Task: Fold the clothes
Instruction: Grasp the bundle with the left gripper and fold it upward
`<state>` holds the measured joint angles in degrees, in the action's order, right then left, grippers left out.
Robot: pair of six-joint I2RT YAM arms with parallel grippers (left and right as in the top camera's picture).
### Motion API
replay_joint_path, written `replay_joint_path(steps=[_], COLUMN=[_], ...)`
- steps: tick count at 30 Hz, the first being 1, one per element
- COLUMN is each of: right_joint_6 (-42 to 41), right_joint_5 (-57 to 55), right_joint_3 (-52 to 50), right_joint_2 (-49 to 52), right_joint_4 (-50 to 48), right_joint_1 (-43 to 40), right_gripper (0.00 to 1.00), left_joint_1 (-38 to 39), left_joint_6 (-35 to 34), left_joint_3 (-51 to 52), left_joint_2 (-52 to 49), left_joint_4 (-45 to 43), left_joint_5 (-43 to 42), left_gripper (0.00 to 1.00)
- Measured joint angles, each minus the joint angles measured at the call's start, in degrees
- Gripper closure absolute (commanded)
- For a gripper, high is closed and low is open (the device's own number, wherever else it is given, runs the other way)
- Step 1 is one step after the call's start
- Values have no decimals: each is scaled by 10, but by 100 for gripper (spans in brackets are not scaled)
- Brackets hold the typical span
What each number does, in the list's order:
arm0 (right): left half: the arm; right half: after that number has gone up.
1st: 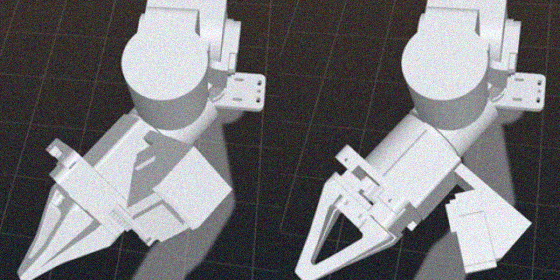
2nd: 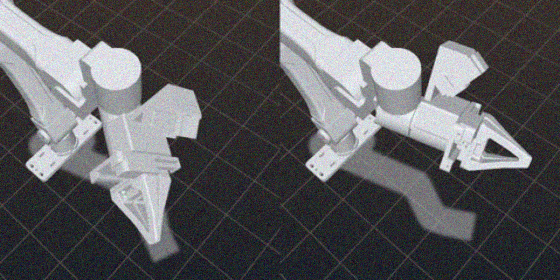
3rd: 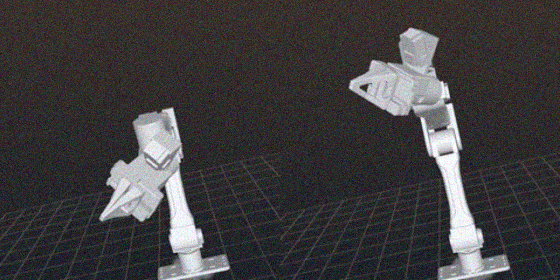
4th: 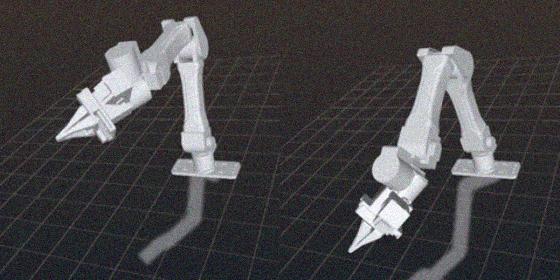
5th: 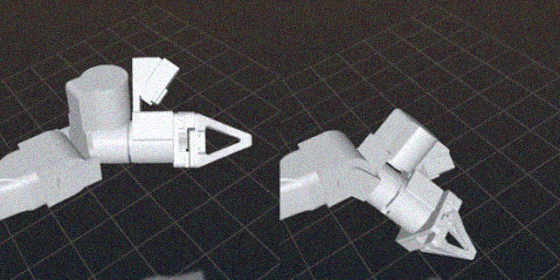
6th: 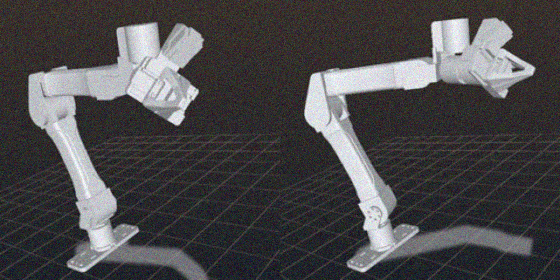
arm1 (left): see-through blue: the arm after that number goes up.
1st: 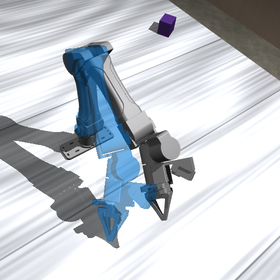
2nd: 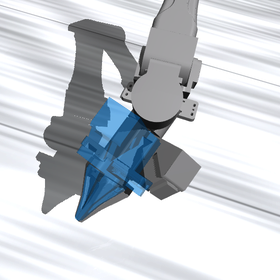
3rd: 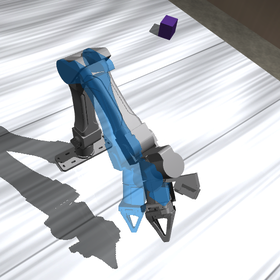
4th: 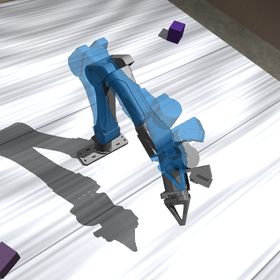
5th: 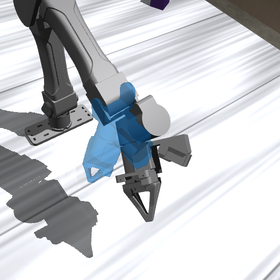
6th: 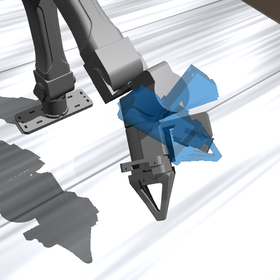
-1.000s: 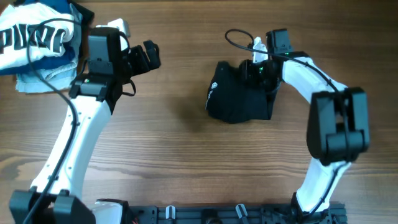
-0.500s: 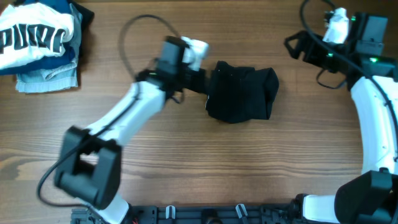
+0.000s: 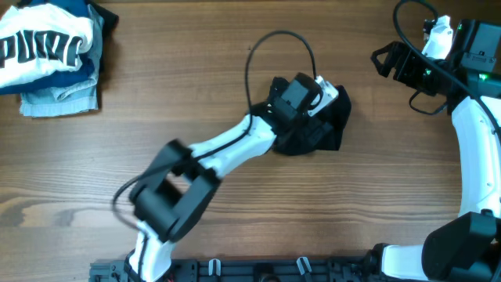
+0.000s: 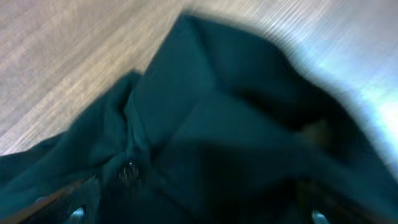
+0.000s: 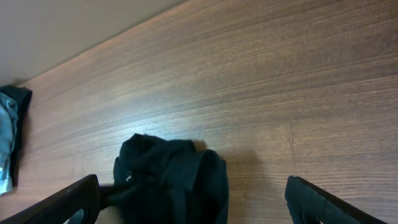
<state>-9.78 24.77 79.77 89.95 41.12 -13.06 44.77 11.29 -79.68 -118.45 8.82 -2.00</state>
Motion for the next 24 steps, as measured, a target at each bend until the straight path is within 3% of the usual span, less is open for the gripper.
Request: replay_joint_path(steps=[3, 8, 14, 19, 24], right_joint_6=[0, 0, 0, 0, 0], right_joint_5=[0, -7, -14, -15, -15], right_joint_3=[0, -7, -21, -21, -21], right_joint_2=[0, 0, 0, 0, 0], right_joint_4=[4, 18, 26, 19, 14], right_joint_1=[0, 0, 0, 0, 0], right_gripper=[4, 4, 4, 4, 4], left_joint_1=[-5, -28, -139, -217, -238], left_joint_6=[22, 26, 46, 86, 135], left_joint_3=[-1, -53, -83, -85, -98], left_joint_2=[-42, -47, -47, -47, -47], left_joint_4=[-16, 101, 213, 218, 223], left_joint_5=[27, 35, 32, 25, 64], left_gripper=[2, 2, 0, 0, 0])
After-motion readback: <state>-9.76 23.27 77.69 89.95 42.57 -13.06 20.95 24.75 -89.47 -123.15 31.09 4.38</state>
